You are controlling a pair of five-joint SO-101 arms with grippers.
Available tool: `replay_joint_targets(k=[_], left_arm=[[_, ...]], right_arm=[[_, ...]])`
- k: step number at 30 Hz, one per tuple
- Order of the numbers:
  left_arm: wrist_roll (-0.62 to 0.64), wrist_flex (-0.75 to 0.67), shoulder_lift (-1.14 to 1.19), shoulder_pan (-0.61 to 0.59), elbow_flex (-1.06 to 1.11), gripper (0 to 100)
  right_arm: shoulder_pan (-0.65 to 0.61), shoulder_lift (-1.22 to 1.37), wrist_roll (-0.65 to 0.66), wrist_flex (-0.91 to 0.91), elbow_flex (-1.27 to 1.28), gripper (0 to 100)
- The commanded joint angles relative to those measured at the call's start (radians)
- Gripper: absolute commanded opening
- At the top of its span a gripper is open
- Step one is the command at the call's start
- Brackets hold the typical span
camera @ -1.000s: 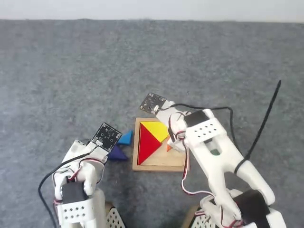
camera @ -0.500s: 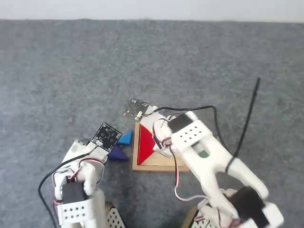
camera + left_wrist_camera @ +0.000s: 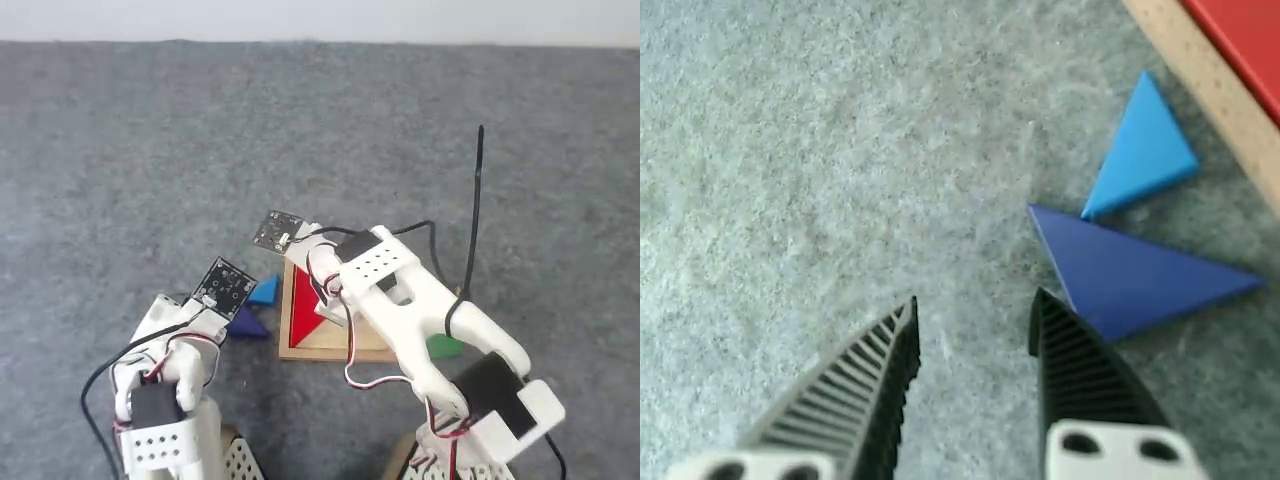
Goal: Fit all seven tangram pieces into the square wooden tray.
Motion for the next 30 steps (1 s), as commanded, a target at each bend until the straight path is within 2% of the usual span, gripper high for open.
replay_joint_targets(k=[1, 12, 20, 30], left_arm=[[-0.014, 0.011, -0.020, -0.008, -0.005, 17], [-0.014, 0.011, -0.020, -0.008, -0.005, 17], [-0.014, 0.011, -0.020, -0.008, -0.005, 17], [-0.014, 0.011, -0.020, -0.008, -0.005, 17]], right_arm=[[-0.010, -0.033, 0.012, 0.010, -0.038, 7.3], [-0.079, 0.012, 0.011, 0.002, -0.038, 7.3], [0.028, 0.064, 0.018, 0.010, -0.092, 7.3], [0.035, 0.007, 0.044, 0.096, -0.133, 7.0]])
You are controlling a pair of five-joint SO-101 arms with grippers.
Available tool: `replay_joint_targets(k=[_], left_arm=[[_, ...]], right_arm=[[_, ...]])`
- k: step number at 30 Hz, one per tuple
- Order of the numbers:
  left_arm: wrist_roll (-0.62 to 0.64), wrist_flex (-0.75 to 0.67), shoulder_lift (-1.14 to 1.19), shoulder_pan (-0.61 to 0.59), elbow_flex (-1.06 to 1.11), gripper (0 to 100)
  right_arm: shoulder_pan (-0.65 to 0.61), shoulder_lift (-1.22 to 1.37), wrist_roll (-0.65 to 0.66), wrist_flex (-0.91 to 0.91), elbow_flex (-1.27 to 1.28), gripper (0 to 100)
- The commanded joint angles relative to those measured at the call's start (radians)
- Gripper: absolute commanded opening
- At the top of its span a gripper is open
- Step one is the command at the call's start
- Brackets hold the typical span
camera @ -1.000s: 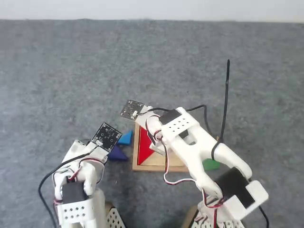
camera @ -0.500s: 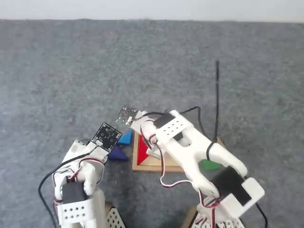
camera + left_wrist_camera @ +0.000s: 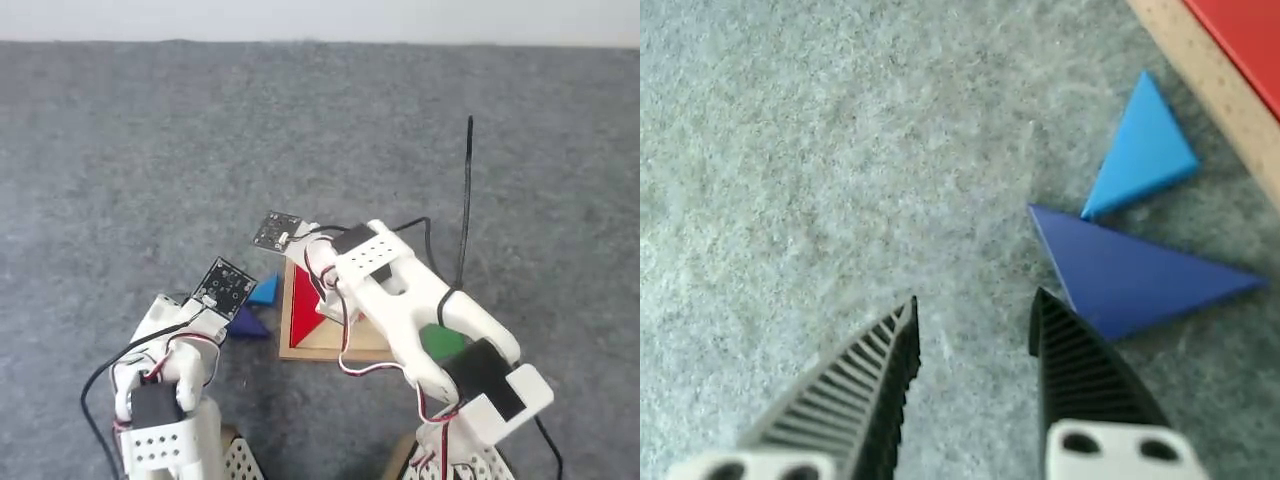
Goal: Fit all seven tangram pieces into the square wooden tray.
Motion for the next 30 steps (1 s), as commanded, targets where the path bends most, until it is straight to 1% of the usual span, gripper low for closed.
replay_joint_targets(k=[1, 7, 13, 16, 21, 22, 24, 27, 30], left_arm=[[-0.014, 0.011, -0.020, -0.008, -0.005, 17], [-0.014, 0.011, -0.020, -0.008, -0.005, 17], [-0.014, 0.011, -0.020, -0.008, -0.005, 17], [-0.014, 0.011, -0.020, -0.008, -0.005, 17], [-0.014, 0.011, -0.020, -0.008, -0.005, 17], [-0.014, 0.011, -0.020, -0.008, -0.005, 17], [-0.014, 0.011, -0.020, -0.008, -0.005, 17], [-0.014, 0.011, -0.020, -0.008, -0.005, 17], [-0.014, 0.011, -0.020, -0.008, -0.005, 17]], right_arm=[[0.024, -0.076, 0.018, 0.050, -0.069, 7.0], [0.044, -0.096, 0.037, 0.111, -0.081, 7.0], [0.119, -0.119, 0.061, 0.127, -0.081, 7.0], [0.107, -0.143, 0.074, 0.127, -0.080, 7.0], [0.035, -0.166, 0.077, 0.137, -0.083, 7.8], [0.030, -0.162, 0.075, 0.133, -0.083, 9.5], [0.035, -0.147, 0.057, 0.111, -0.081, 16.9], [0.053, -0.114, -0.020, 0.082, -0.077, 28.1], [0.074, -0.096, -0.040, 0.081, -0.077, 30.0]])
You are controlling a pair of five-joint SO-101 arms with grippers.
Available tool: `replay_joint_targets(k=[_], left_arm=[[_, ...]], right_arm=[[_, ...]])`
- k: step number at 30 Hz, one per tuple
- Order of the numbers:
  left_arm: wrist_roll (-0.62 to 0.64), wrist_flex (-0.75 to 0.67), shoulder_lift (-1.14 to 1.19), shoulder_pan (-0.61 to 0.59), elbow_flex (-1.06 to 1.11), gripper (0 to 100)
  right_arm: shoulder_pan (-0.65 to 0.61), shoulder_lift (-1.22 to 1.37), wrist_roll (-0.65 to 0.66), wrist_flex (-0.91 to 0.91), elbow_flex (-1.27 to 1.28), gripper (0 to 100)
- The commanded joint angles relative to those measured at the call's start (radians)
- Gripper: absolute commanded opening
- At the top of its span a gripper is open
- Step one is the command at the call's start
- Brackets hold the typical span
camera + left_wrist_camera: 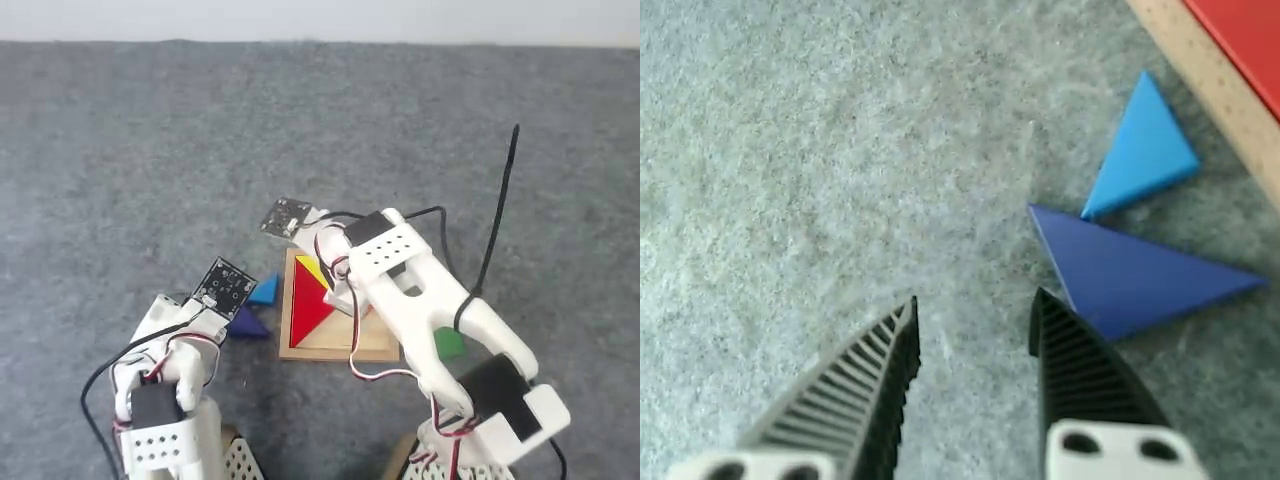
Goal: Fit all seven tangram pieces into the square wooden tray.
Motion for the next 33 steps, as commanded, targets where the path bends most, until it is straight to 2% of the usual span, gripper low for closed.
replay_joint_targets(k=[1, 4, 12, 16, 20, 24, 28, 33], left_arm=[[-0.014, 0.011, -0.020, -0.008, -0.005, 17], [-0.014, 0.011, -0.020, -0.008, -0.005, 17], [-0.014, 0.011, -0.020, -0.008, -0.005, 17], [-0.014, 0.011, -0.020, -0.008, -0.005, 17], [-0.014, 0.011, -0.020, -0.008, -0.005, 17], [-0.014, 0.011, -0.020, -0.008, -0.005, 17], [-0.014, 0.011, -0.020, -0.008, -0.005, 17], [-0.041, 0.018, -0.020, -0.008, -0.005, 17]], right_arm=[[0.033, 0.001, -0.035, -0.018, -0.048, 30.0], [0.038, 0.004, -0.083, -0.033, -0.041, 30.2], [0.031, 0.001, -0.089, -0.200, 0.089, 30.6], [0.039, 0.001, -0.084, -0.246, 0.127, 37.5], [0.050, 0.001, -0.002, -0.254, 0.146, 44.1], [0.050, 0.001, 0.083, -0.317, 0.199, 45.8], [0.051, 0.001, 0.100, -0.325, 0.203, 45.8], [0.142, -0.001, 0.107, -0.320, 0.190, 45.8]])
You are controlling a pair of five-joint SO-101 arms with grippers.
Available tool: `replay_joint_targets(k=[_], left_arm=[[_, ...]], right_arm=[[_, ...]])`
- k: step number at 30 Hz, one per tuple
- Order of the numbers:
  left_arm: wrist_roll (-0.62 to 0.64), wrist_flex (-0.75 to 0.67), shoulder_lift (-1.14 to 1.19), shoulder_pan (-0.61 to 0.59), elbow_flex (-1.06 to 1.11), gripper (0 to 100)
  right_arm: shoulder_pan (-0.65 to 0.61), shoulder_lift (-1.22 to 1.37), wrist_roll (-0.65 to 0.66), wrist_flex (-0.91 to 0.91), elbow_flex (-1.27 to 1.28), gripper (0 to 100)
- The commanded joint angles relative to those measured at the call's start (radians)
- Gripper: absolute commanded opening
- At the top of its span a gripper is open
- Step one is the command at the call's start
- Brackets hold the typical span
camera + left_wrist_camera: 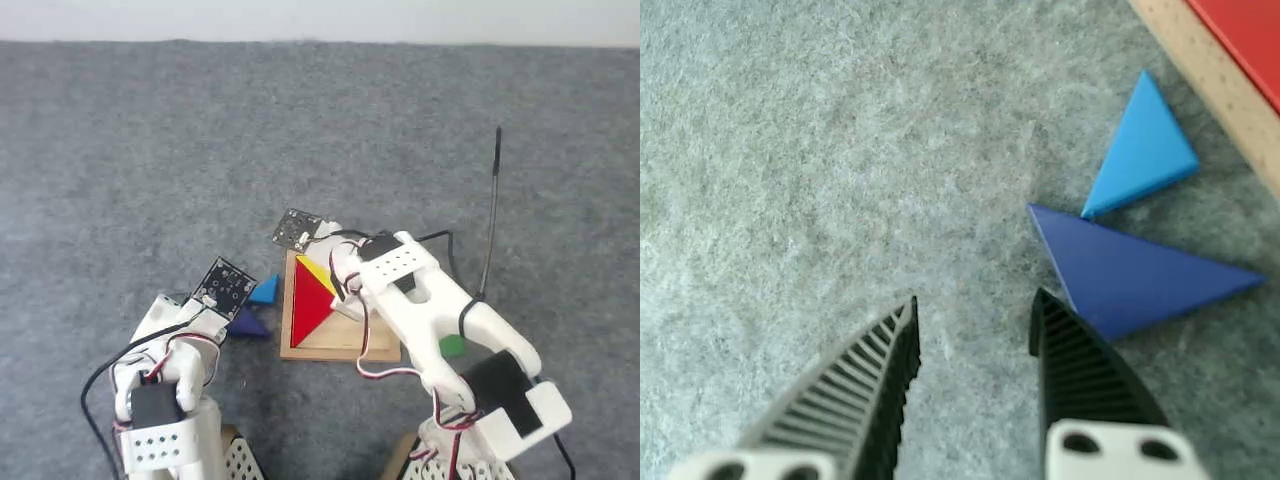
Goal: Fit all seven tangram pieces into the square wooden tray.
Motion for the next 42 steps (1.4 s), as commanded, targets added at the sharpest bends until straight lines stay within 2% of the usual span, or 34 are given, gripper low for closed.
replay_joint_targets(k=[1, 15, 25, 30, 34, 37, 42], left_arm=[[-0.025, 0.020, -0.020, -0.008, -0.005, 17], [-0.025, 0.020, -0.020, -0.008, -0.005, 17], [-0.025, 0.020, -0.020, -0.008, -0.005, 17], [-0.025, 0.020, -0.020, -0.008, -0.005, 17], [-0.025, 0.021, -0.020, -0.008, -0.005, 17], [-0.025, 0.021, -0.020, -0.008, -0.005, 17], [-0.025, 0.023, -0.020, -0.008, -0.005, 17]], right_arm=[[0.096, -0.012, 0.040, -0.008, -0.015, 45.8], [0.222, -0.302, 0.060, 0.077, -0.009, 45.8], [0.292, -0.344, 0.060, 0.104, -0.003, 45.8], [0.246, -0.351, 0.057, 0.127, -0.003, 45.8], [0.099, -0.346, 0.044, 0.137, 0.032, 45.8], [0.031, -0.335, -0.020, 0.071, 0.092, 45.8], [0.022, -0.291, -0.072, -0.050, 0.186, 45.8]])
